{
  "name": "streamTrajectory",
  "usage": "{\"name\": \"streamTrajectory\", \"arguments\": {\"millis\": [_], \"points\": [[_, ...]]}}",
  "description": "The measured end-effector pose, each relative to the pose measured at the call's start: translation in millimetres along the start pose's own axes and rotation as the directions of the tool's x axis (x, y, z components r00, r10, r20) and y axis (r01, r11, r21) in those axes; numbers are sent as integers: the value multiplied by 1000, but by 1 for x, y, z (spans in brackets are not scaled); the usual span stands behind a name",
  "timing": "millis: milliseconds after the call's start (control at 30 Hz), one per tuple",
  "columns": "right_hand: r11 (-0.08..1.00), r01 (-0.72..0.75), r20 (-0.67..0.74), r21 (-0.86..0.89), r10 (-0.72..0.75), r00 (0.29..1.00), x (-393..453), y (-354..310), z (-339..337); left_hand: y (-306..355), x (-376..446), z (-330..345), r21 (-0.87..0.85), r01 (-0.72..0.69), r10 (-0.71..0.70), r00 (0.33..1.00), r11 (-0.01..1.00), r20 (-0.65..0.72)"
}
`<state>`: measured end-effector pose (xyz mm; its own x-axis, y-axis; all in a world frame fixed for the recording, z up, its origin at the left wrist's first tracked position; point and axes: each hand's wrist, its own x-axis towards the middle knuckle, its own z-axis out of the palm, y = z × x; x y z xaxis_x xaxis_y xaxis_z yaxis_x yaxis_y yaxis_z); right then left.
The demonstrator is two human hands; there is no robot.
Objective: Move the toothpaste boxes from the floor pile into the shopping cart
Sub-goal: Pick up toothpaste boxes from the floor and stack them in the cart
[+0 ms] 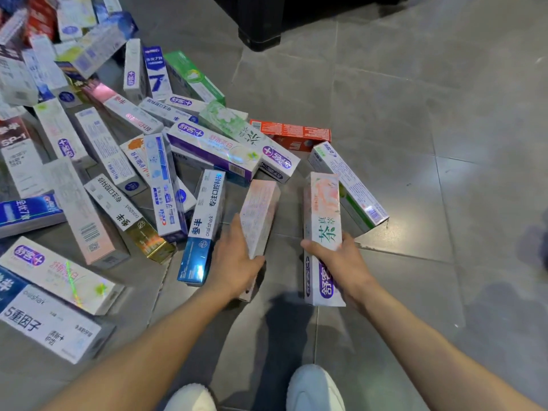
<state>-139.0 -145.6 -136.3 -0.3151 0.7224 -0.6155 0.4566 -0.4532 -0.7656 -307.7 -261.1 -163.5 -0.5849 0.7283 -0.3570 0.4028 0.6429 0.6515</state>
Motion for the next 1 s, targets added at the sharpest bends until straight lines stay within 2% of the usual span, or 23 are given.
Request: {"name": "streamTrajectory", "arguments": {"millis": [67, 133, 167, 267, 333, 367, 500, 600, 733, 867, 1000], "points": [[1000, 18, 21, 25, -19, 1000, -3, -4, -2, 8, -1, -9, -281, 121, -94, 990, 952, 110], [998, 30, 33, 55, -32, 999, -10, -11, -4, 21, -8, -20, -515, 272, -165, 956, 813, 244], [997, 29, 37, 78, -32, 999, -15, -17, -4, 28, -12, -26, -597, 317, -190, 945, 737, 267], [986, 4, 74, 169, -17, 997, -42, -45, -6, 64, -36, -59, -778, 401, -233, 916, 484, 327], [977, -2, 117, 212, -24, 993, -70, -73, -10, 98, -59, -88, -817, 425, -191, 905, 390, 379], [973, -1, 138, 232, -32, 990, -86, -90, -14, 116, -71, -104, -814, 421, -156, 907, 400, 392], [960, 15, 138, 279, -55, 989, -162, -179, -33, 189, -112, -174, -751, 327, -81, 935, 574, 345], [956, 8, 100, 294, -39, 994, -227, -261, -58, 255, -145, -239, -726, 287, -67, 946, 625, 317], [942, 34, 105, 335, -73, 992, -325, -379, -102, 361, -196, -337, -737, 231, -31, 961, 635, 275], [916, 131, 63, 380, -166, 984, -421, -491, -146, 475, -249, -421, -767, 187, -2, 972, 614, 235], [892, 185, -19, 412, -194, 981, -511, -569, -182, 570, -308, -478, -796, 141, 60, 975, 589, 216]]}}
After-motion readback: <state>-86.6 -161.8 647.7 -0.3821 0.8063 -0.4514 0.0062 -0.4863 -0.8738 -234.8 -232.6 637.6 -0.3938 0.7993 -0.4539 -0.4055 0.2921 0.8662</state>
